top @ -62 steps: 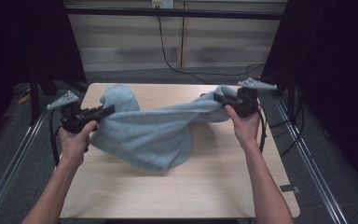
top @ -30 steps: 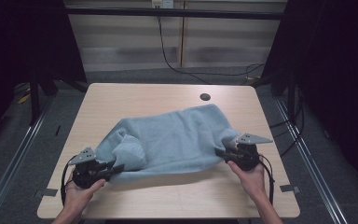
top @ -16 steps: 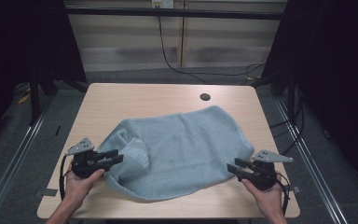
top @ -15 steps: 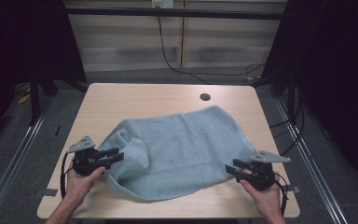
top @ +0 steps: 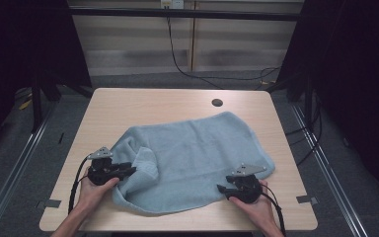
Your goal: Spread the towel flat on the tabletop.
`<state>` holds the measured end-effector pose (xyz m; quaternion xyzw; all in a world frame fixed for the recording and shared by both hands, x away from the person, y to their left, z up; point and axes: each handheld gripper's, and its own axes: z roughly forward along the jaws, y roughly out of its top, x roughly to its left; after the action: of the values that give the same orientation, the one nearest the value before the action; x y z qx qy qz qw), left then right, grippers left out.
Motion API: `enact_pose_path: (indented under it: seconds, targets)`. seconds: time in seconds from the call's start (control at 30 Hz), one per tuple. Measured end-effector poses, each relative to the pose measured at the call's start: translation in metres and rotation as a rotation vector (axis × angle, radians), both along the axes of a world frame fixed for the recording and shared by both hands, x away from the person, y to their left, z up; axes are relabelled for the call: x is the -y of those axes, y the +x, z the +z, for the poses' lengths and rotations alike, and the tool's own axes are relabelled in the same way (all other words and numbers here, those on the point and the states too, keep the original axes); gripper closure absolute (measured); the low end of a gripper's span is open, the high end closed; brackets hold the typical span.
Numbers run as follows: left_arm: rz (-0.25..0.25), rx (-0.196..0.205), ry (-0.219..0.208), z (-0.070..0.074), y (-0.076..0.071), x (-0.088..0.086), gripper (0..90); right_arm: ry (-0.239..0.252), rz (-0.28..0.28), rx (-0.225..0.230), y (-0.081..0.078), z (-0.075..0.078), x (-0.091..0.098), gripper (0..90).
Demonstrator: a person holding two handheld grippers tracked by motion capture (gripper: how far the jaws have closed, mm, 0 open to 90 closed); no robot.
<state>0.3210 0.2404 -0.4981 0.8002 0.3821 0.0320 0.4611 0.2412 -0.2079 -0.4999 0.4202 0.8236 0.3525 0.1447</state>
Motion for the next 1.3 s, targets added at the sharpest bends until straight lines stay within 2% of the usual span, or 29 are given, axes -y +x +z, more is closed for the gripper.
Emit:
enact_pose_path:
  seconds: [0.1, 0.13, 0.17, 0.2, 0.27, 0.47, 0.53, 0.57, 0.67, 0.7, 0.73, 0.77, 0.8, 0.83, 0.93, 0.97, 1.0, 1.03, 1.1, 1.13, 1.2, 1.27, 1.3]
  targets:
    - [-0.015, -0.016, -0.02, 0.0, -0.003, 0.002, 64.1, -0.003, -0.018, 0.008, 0.007, 0.0, 0.005, 73.9]
    - [-0.024, -0.014, -0.019, 0.001, -0.004, 0.003, 63.9, 0.005, -0.016, 0.013, 0.011, -0.001, 0.008, 78.0]
    - [-0.024, -0.014, -0.019, 0.001, -0.004, 0.003, 63.3, 0.005, -0.016, 0.013, 0.011, -0.001, 0.008, 78.0]
    - [-0.037, -0.009, -0.025, 0.004, -0.007, 0.004, 62.5, 0.026, -0.036, 0.0, 0.019, -0.002, 0.015, 83.1]
    - [-0.04, -0.012, -0.053, 0.008, -0.01, 0.005, 61.4, 0.029, -0.052, 0.001, 0.027, -0.002, 0.021, 84.1]
    - [-0.041, 0.004, -0.064, 0.012, -0.012, 0.003, 59.6, 0.039, -0.11, 0.005, 0.056, -0.004, 0.042, 84.9]
    - [-0.042, 0.001, -0.061, 0.012, -0.012, 0.003, 59.4, 0.036, -0.122, 0.0, 0.06, -0.004, 0.045, 84.9]
    - [-0.045, -0.003, -0.052, 0.01, -0.012, 0.005, 58.7, 0.041, -0.148, -0.001, 0.07, -0.005, 0.051, 84.9]
    - [-0.048, -0.008, -0.036, 0.007, -0.011, 0.009, 57.6, 0.054, -0.164, 0.008, 0.084, -0.006, 0.06, 84.7]
    - [-0.055, -0.012, -0.024, 0.005, -0.01, 0.011, 57.6, 0.054, -0.164, 0.008, 0.084, -0.006, 0.06, 84.7]
    - [-0.065, -0.013, 0.01, 0.001, -0.009, 0.016, 55.6, 0.039, -0.172, 0.017, 0.09, -0.006, 0.061, 81.5]
    - [-0.07, -0.017, 0.029, -0.002, -0.009, 0.019, 54.9, 0.05, -0.175, 0.014, 0.089, -0.006, 0.061, 78.5]
    - [-0.07, -0.017, 0.029, -0.002, -0.009, 0.019, 55.5, 0.05, -0.171, 0.019, 0.088, -0.005, 0.06, 76.8]
    - [-0.084, -0.018, 0.058, -0.008, -0.009, 0.024, 57.6, 0.052, -0.169, 0.019, 0.085, -0.001, 0.057, 75.0]
    - [-0.099, -0.02, 0.055, -0.007, -0.012, 0.027, 65.2, 0.118, -0.115, 0.053, 0.07, 0.014, 0.042, 71.0]
    - [-0.106, -0.02, 0.059, -0.008, -0.014, 0.028, 67.6, 0.127, -0.092, 0.062, 0.065, 0.019, 0.034, 70.1]
    - [-0.106, -0.02, 0.059, -0.008, -0.014, 0.028, 69.0, 0.127, -0.092, 0.062, 0.065, 0.019, 0.034, 70.1]
    - [-0.119, -0.025, 0.059, -0.008, -0.017, 0.029, 70.6, 0.146, -0.031, 0.06, 0.056, 0.025, 0.016, 66.7]
    - [-0.121, -0.026, 0.059, -0.008, -0.019, 0.03, 75.0, 0.157, 0.037, 0.053, 0.05, 0.027, -0.007, 65.2]
    - [-0.133, -0.039, 0.052, -0.008, -0.023, 0.033, 75.6, 0.157, 0.073, 0.053, 0.047, 0.028, -0.02, 63.6]
    - [-0.143, -0.042, 0.052, -0.007, -0.025, 0.036, 77.1, 0.159, 0.138, 0.054, 0.044, 0.031, -0.045, 60.9]
    - [-0.179, -0.037, 0.06, -0.007, -0.031, 0.045, 77.4, 0.166, 0.182, 0.052, 0.045, 0.034, -0.067, 58.5]
    - [-0.179, -0.037, 0.06, -0.007, -0.031, 0.045, 77.4, 0.166, 0.182, 0.052, 0.045, 0.034, -0.067, 58.5]
